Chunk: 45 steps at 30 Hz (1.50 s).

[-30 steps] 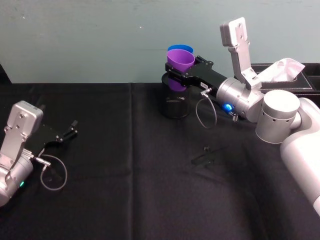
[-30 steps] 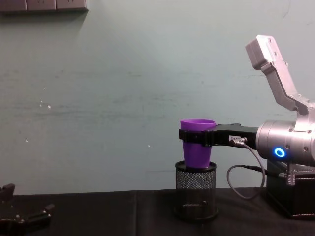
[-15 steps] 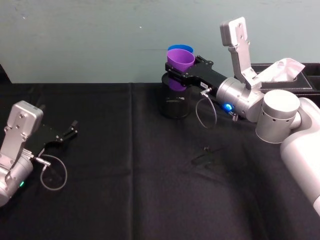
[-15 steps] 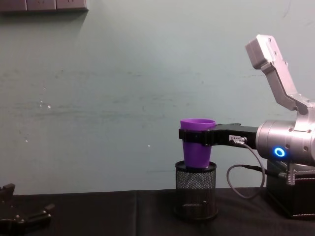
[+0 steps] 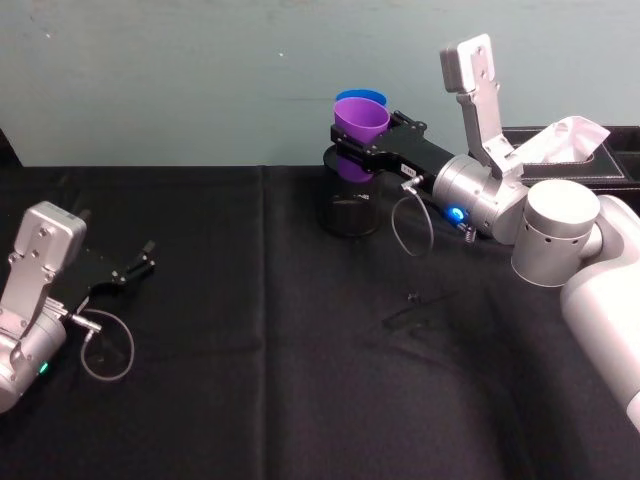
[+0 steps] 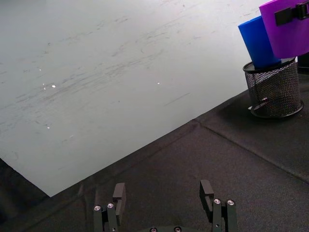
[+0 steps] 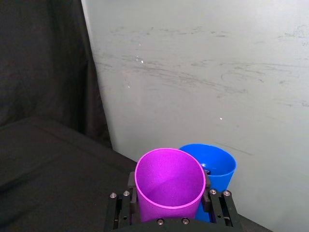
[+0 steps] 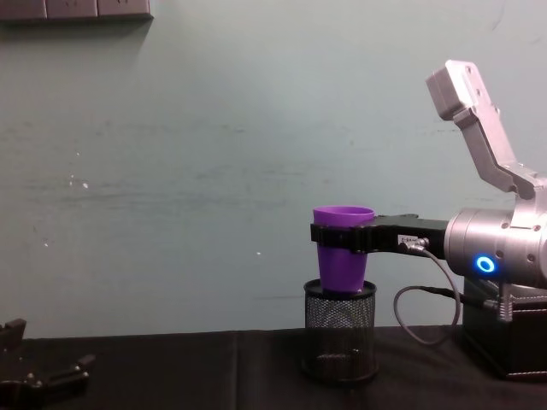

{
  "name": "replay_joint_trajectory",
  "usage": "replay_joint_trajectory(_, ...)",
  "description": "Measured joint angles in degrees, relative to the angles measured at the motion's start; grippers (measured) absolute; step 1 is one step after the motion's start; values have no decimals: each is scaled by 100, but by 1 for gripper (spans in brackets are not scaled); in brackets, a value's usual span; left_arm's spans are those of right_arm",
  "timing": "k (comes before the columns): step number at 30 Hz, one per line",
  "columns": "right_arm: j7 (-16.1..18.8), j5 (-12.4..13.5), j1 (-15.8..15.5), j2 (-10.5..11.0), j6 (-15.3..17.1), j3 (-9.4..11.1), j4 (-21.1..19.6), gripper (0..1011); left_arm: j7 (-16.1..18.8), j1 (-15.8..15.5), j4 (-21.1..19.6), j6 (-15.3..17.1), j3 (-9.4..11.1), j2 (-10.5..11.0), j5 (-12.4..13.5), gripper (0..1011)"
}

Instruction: Pick up one cup with a gripper and tap it against the other cup.

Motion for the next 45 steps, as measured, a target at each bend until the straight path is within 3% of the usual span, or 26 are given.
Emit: replay_joint_trajectory(45,1,0,0,0,0,0,1,730,0,0,0,0,0,0,0,1000)
